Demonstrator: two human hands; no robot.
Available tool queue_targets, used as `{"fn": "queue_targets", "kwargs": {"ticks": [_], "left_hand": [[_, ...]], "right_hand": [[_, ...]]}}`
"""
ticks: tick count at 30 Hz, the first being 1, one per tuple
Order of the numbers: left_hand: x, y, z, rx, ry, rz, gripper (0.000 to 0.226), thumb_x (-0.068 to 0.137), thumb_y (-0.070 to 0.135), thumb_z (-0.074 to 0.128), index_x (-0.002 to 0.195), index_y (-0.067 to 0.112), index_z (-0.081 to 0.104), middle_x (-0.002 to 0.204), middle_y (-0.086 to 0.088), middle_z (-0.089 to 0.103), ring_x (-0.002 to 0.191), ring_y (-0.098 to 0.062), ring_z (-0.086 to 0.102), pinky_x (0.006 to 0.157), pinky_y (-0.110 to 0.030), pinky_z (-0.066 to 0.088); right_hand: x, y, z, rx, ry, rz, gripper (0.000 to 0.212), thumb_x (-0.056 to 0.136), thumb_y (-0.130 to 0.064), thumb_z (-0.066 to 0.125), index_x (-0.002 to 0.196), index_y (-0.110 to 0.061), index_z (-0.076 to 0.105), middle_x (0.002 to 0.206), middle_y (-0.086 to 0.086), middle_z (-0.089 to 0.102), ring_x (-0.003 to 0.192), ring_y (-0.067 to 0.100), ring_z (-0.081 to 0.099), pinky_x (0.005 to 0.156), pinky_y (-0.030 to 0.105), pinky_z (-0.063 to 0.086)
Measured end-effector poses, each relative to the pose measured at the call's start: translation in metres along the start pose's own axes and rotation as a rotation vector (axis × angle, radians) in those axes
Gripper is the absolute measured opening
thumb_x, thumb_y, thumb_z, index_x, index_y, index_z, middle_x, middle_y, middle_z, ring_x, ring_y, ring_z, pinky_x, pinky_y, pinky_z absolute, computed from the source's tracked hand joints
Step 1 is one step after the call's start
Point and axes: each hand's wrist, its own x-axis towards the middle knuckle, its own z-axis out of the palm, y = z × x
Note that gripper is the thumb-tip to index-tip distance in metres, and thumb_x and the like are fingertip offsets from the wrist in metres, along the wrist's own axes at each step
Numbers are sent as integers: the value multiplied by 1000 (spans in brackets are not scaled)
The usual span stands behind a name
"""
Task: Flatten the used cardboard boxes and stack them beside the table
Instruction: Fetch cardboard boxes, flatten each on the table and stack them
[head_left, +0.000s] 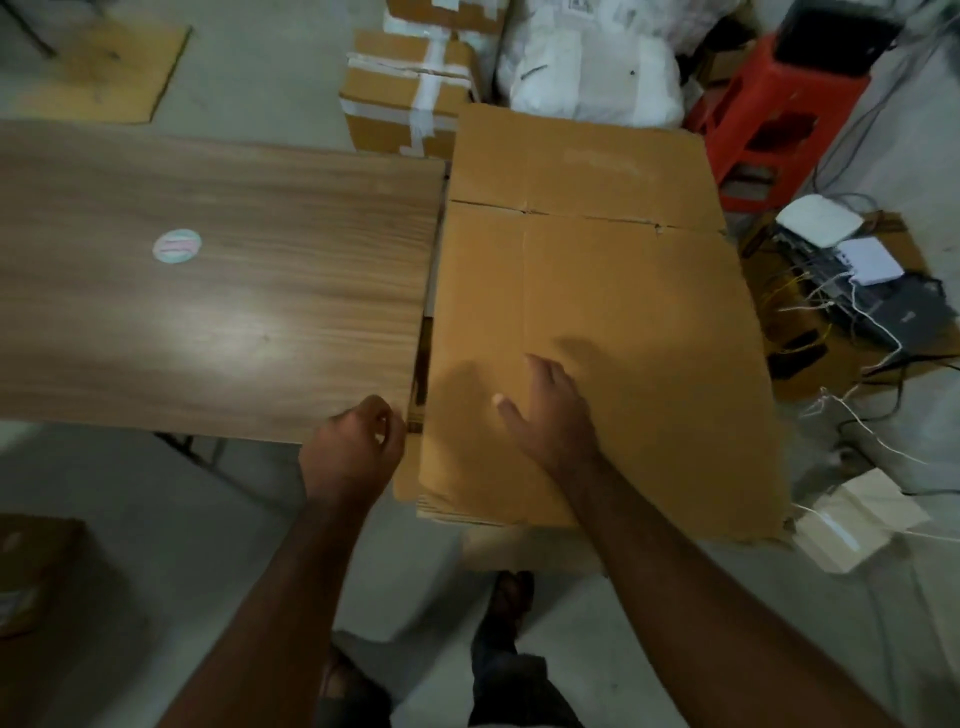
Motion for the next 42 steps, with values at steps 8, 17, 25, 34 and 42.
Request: {"fn": "queue_targets", "kwargs": {"ticks": [8,17,25,34,42], "left_hand": [[-30,-218,-153,15,302,-262,18,95,37,63,94,21,71,85,-4,76,78,-36,72,62,-37,52],[-132,-451,-335,75,704,-521,29,91,37,50,99,16,68,100,-4,66,94,-27,61,72,-36,49],[-151,-560,-412,173,905,-733,9,93,23,64,99,18,68,98,2,64,90,-12,55,68,-20,35],[-95,-680,-510,358,1170,-797,14,93,20,57,95,12,69,96,-2,65,88,-15,58,72,-22,45],[-135,-724,-624,633,1532,-845,23,98,26,59,107,6,68,108,-10,64,101,-21,58,87,-31,50]], "right_hand": [[-56,-305,127,140,-183,-511,53,89,-48,57,130,-15,57,128,10,58,120,35,55,94,50,51],[-162,-594,239,268,-394,-981,50,88,-50,56,122,-14,62,119,9,63,114,31,60,93,45,52],[-191,-756,312,347,-534,-1165,39,96,-42,66,128,-21,59,127,0,59,116,15,54,88,25,42],[-178,-944,379,533,-680,-1294,37,95,-45,66,125,-25,59,123,-6,60,109,11,58,87,32,55],[-253,-1066,371,685,-971,-1301,64,94,-52,66,145,-23,41,131,-12,40,117,3,42,77,8,35]]}}
